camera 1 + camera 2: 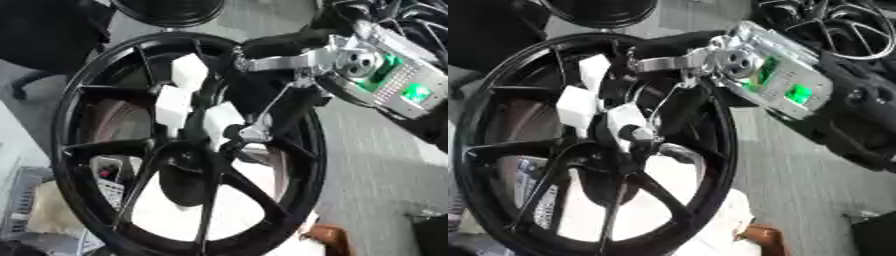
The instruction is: Pull the pin out of the wheel hub.
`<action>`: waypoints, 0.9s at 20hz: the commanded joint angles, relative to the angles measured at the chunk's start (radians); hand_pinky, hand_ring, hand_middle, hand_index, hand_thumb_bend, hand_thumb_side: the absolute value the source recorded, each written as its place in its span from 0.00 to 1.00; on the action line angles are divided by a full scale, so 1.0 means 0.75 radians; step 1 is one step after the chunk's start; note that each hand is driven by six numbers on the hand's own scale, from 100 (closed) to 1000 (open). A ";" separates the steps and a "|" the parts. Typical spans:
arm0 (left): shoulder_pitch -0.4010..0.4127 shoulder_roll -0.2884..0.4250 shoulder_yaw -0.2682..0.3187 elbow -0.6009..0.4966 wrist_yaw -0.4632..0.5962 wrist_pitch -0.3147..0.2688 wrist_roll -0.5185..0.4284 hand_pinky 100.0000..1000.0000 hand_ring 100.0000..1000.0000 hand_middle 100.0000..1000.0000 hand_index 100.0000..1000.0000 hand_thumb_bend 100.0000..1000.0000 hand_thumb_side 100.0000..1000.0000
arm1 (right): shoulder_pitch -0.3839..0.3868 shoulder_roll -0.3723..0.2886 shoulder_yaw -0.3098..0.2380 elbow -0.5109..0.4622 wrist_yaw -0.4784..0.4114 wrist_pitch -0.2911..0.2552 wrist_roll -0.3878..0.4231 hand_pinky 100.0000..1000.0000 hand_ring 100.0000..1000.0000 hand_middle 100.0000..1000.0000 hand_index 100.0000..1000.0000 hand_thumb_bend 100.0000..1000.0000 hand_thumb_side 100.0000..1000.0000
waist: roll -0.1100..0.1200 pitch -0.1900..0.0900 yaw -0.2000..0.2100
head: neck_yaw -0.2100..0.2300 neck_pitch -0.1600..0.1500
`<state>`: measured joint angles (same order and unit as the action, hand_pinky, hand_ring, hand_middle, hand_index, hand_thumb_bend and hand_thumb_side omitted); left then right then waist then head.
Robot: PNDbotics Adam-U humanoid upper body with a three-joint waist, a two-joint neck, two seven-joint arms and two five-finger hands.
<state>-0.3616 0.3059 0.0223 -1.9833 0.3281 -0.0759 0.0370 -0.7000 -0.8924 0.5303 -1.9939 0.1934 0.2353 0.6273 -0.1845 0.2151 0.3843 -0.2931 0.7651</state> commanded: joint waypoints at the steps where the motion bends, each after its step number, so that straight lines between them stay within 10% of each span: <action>1: -0.023 0.006 -0.002 -0.022 0.000 -0.002 -0.009 0.68 0.64 0.55 0.66 0.00 0.58 | -0.001 -0.020 -0.015 -0.008 0.013 0.015 -0.009 0.91 0.92 0.75 0.83 0.19 0.32 | 0.010 -0.012 0.003 | 0.002 0.006; 18: -0.033 0.005 -0.011 -0.022 0.003 -0.001 -0.027 0.68 0.64 0.55 0.66 0.00 0.58 | 0.046 -0.017 -0.015 -0.008 0.062 0.030 0.030 0.89 0.87 0.67 0.80 0.22 0.17 | 0.009 -0.001 0.009 | 0.005 0.006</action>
<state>-0.3718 0.3056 0.0156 -1.9833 0.3281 -0.0757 0.0211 -0.6584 -0.8869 0.5308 -1.9938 0.2307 0.2594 0.6464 -0.1879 0.2279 0.3912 -0.2900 0.7651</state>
